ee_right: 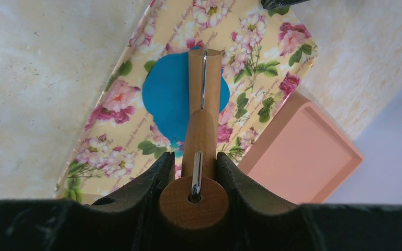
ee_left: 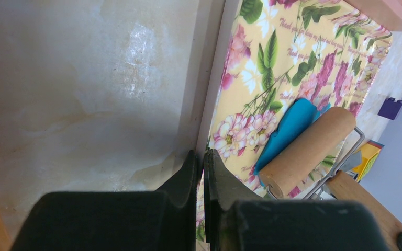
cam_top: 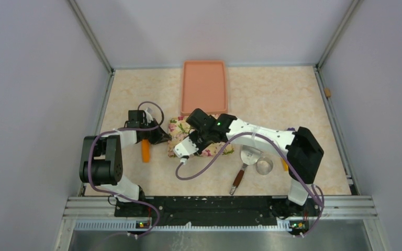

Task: Roll out the dumpling wrappers from the dough

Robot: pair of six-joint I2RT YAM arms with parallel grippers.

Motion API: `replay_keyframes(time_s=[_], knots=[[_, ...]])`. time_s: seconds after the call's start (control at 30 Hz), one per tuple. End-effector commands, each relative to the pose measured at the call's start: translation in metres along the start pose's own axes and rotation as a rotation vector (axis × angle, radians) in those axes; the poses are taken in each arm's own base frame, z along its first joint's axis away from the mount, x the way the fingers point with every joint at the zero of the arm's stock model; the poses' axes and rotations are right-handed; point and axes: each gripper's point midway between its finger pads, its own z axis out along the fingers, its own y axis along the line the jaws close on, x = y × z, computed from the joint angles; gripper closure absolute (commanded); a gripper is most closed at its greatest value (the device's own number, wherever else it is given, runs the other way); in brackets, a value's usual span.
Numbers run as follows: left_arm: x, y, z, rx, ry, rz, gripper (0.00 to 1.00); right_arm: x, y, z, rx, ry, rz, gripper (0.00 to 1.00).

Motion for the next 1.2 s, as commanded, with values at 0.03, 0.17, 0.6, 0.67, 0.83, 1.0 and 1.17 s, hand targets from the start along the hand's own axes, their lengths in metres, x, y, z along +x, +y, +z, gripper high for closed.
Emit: replay_keyframes(time_s=[0.03,0.17,0.6,0.67,0.83,1.0,1.17], knots=[[0.003,0.002,0.001,0.010,0.008,-0.024,1.00,0.006,0.014,0.016,-0.094,0.001,-0.004,1.00],[0.002,0.001,0.001,0.014,0.009,-0.024,1.00,0.011,0.020,0.025,-0.123,0.011,0.010,1.00],[0.002,0.000,0.001,0.017,0.006,-0.027,1.00,0.034,0.007,0.043,-0.068,0.050,0.112,1.00],[0.002,0.000,0.001,0.017,0.007,-0.025,1.00,0.034,-0.013,0.041,-0.003,0.045,0.147,1.00],[0.003,0.001,0.001,0.017,0.008,-0.025,1.00,0.026,-0.077,0.018,0.216,0.022,0.231,1.00],[0.004,0.001,0.001,0.014,0.008,-0.025,1.00,0.015,-0.124,-0.040,0.413,-0.023,0.256,1.00],[0.003,0.002,0.002,0.015,0.008,-0.029,1.00,0.006,-0.123,-0.074,0.438,-0.047,0.237,1.00]])
